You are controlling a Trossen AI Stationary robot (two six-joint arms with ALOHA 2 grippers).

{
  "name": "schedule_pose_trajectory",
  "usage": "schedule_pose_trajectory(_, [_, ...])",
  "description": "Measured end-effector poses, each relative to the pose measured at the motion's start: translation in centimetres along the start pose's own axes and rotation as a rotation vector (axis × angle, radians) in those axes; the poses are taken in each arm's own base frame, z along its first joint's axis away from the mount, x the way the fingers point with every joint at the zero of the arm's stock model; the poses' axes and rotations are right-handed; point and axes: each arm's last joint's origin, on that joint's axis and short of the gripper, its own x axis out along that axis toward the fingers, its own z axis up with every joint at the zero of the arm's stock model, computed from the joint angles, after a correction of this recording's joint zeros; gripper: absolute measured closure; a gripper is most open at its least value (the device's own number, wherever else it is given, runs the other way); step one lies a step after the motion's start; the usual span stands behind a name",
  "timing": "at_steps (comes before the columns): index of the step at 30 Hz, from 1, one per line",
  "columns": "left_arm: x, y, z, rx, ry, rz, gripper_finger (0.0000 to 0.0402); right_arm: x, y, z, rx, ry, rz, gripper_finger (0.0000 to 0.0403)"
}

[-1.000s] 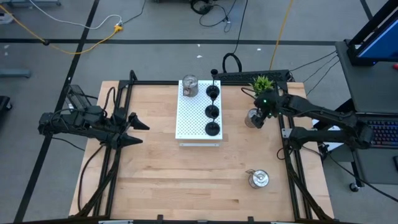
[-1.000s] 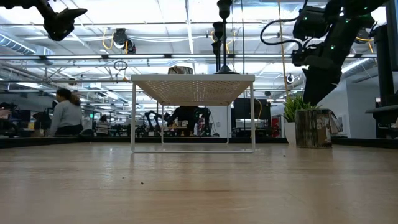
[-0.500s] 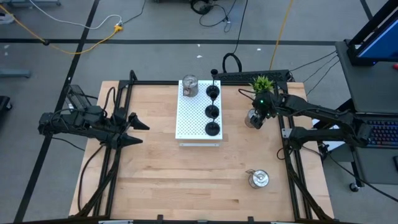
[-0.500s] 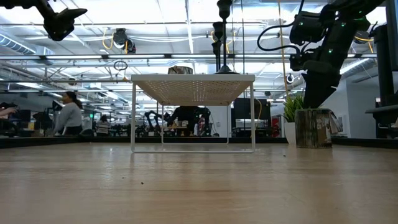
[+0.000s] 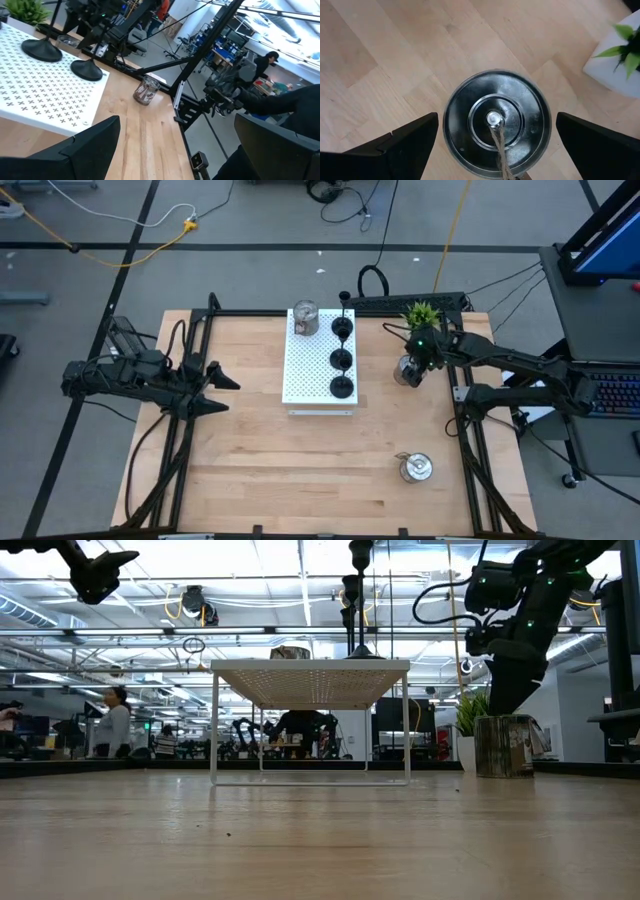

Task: Pick & Place candle stick holders
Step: Put the top brown scented candle on the shelf aligned with the brown scented candle

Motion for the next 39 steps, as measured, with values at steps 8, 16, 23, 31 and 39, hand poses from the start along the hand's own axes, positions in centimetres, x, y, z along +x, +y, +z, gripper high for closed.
schedule_pose_trajectory(8, [0.0,-0.1,0.0,0.001,0.011,-0.029,0.0002,2.3,-0.2,0.4,0.0,0.115,0.021,0.0003])
schedule_pose_trajectory(16, [0.0,-0.1,0.0,0.0,0.013,-0.032,0.0002,2.9,-0.4,0.5,-0.01,0.132,0.022,0.0003])
schedule_pose_trajectory(23, [0.0,-0.1,0.0,0.004,0.013,-0.031,0.0002,2.9,-0.4,0.5,-0.007,0.132,0.016,0.0003])
schedule_pose_trajectory(31, [0.0,-0.1,0.0,0.011,0.014,-0.032,0.0002,2.9,-0.7,0.6,-0.005,0.123,-0.079,0.0003])
schedule_pose_trajectory(39, [0.0,-0.1,0.0,0.012,0.014,-0.032,0.0002,2.9,-0.7,0.6,0.005,0.121,-0.085,0.0003])
